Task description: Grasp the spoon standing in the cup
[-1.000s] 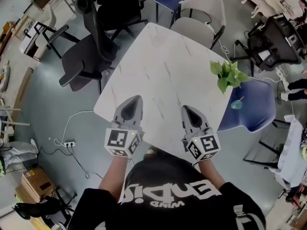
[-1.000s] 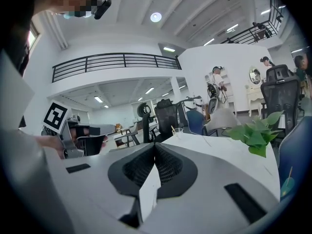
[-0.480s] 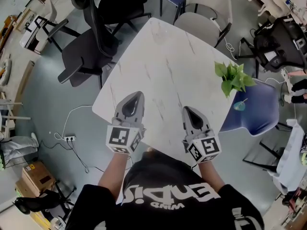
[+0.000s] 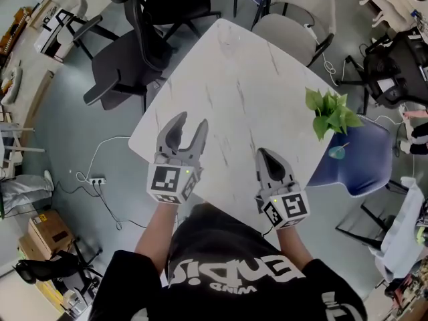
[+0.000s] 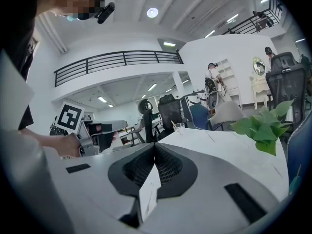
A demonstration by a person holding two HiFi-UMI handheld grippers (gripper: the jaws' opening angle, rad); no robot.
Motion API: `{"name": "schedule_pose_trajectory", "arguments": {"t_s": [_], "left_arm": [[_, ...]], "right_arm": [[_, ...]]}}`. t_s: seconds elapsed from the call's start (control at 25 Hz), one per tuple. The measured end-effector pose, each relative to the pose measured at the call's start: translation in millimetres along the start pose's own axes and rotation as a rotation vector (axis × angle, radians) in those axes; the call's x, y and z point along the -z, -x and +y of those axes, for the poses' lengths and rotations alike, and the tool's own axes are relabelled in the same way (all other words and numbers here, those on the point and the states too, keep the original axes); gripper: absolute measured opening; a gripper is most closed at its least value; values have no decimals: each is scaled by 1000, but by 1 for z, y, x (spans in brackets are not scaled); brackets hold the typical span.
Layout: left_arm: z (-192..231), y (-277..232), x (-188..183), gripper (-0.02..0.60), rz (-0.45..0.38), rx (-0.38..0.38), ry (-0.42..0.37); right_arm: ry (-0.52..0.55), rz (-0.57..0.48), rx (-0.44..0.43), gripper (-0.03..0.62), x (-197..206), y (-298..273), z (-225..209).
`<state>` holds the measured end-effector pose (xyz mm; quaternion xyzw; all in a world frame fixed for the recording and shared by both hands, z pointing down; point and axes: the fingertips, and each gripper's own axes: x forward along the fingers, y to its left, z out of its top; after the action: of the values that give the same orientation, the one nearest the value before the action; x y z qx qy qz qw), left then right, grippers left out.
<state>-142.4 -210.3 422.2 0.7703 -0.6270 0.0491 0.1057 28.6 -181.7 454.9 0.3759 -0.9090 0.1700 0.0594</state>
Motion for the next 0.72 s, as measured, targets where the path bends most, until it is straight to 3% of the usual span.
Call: {"name": "schedule_pose_trajectory", "arguments": {"t_s": [0.32,0.72], "left_arm": [[10,-3,-8,215,-9,-16,-19],[22,-36,-9,216,6,41,-50]], "right_arm": [[-2,-3,-19,12,0,-6,9],[6,-33,36,12,-9,-15,10]]}}
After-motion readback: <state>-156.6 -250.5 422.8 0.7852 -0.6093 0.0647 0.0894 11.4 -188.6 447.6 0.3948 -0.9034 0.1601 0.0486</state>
